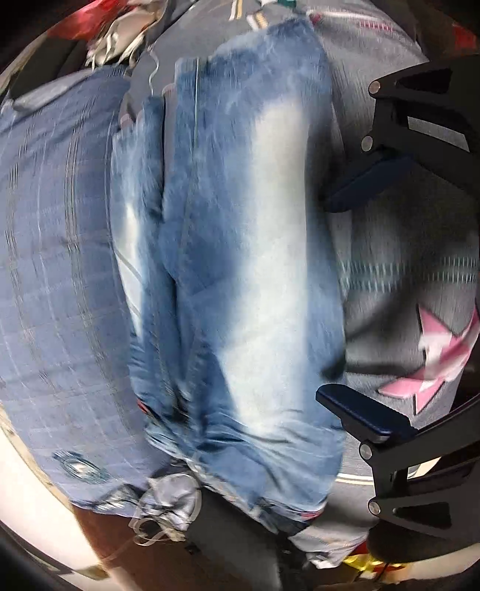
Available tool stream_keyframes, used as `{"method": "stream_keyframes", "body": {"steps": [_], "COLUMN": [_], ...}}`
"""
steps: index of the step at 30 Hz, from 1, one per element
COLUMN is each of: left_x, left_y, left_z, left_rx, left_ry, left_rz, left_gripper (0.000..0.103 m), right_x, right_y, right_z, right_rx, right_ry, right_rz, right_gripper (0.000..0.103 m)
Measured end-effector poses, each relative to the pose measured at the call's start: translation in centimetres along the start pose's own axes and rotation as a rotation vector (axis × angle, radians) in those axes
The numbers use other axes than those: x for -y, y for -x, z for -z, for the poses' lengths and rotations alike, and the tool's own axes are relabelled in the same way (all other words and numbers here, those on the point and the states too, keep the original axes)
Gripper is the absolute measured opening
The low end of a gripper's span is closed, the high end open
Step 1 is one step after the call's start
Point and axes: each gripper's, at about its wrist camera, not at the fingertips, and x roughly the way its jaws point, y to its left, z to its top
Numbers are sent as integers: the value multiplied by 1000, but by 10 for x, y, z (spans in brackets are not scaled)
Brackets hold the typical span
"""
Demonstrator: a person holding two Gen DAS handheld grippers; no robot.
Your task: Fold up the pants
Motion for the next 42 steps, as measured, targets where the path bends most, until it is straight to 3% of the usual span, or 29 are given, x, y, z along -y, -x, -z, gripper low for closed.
{"method": "stream_keyframes", "body": {"steps": [4,8,11,17,18,19,22,23,24,25,28,33,38,42], "left_x": [-17,-19,-18,16,19,22,22,17,7,-2,-16,-3,-23,-31], "left_y": [5,-33,-82,-191,-202,-209,-211,-213,-215,-216,-216,-208,-186,-159], "left_z": [-31,-92,-137,-194,-196,-198,-204,-204,-205,-206,-204,-206,-201,-187], "left_rx": [55,47,33,-119,-147,-165,-153,-161,-168,-168,-170,-153,-110,-92], "left_ry": [109,233,304,235,233,230,208,221,257,274,343,321,465,487], "left_rz": [23,26,109,47,56,73,29,23,2,-70,-59,-89,50,79], "left_gripper": [46,47,47,48,47,39,22,21,10,8,12,13,17,24], "right_x": [44,82,92,111,116,120,131,133,137,140,150,167,189,205], "right_y": [20,25,24,7,8,10,15,15,14,12,6,5,-2,-30], "right_z": [-21,-38,-35,-22,-21,-21,-23,-24,-27,-29,-35,-59,-102,-139], "right_rx": [63,88,87,33,33,36,49,53,56,56,55,88,96,59], "right_ry": [-73,-163,-196,-251,-265,-270,-277,-275,-274,-276,-291,-303,-324,-347], "right_rz": [69,128,137,153,164,171,212,224,236,239,240,235,188,166], "right_gripper": [97,97,97,97,97,97,97,97,97,97,97,97,97,97]}}
